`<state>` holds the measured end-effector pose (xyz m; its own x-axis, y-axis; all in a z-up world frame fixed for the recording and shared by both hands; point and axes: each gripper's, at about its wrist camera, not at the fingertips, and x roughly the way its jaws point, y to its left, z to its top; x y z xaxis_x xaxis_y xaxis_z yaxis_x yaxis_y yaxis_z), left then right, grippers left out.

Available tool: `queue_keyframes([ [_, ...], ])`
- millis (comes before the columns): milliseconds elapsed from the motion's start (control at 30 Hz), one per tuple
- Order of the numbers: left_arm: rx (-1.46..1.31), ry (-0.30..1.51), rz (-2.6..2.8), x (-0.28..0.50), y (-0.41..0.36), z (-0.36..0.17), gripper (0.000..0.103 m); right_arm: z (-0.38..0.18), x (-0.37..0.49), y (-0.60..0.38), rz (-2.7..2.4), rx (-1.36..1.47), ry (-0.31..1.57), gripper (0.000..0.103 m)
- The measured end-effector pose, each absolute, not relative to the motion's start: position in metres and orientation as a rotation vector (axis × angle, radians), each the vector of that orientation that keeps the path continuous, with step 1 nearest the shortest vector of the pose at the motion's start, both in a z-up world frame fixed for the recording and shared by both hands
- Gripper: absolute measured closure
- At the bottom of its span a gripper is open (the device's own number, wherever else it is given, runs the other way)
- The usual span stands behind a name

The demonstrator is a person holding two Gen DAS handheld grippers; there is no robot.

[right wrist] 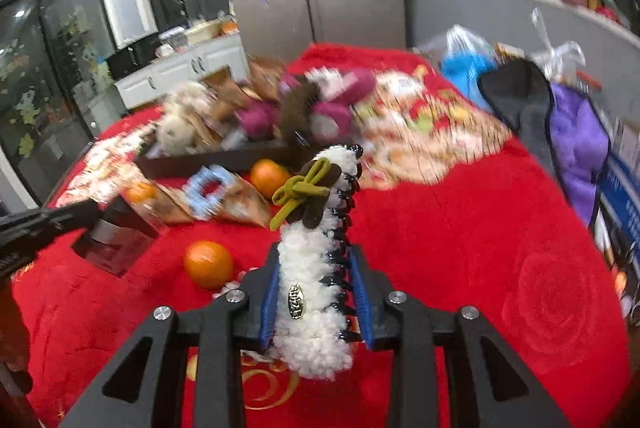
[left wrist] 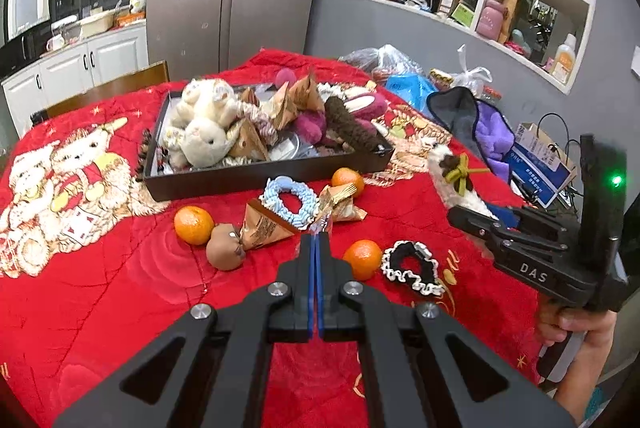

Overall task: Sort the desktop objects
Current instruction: 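Lift the caterpillar plush with the right tool toward the tray, then carry the caterpillar plush over the dark tray with the right tool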

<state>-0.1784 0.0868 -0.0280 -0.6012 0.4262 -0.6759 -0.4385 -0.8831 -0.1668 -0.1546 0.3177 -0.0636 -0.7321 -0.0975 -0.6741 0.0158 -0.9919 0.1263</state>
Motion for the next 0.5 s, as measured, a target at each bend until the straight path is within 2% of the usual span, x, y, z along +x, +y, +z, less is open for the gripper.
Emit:
queue_keyframes([
  [200, -1.006, 0.012, 2.477, -0.162, 0.075, -0.018, 0.102, -0.036, -0.143, 0.286, -2.787, 0.994, -0.138, 0.071],
  [500, -0.993, 0.006, 2.504, -0.149, 0.060, -0.013, 0.102, -0.030, -0.135, 0.258, -2.728, 0.969, -0.114, 0.071],
])
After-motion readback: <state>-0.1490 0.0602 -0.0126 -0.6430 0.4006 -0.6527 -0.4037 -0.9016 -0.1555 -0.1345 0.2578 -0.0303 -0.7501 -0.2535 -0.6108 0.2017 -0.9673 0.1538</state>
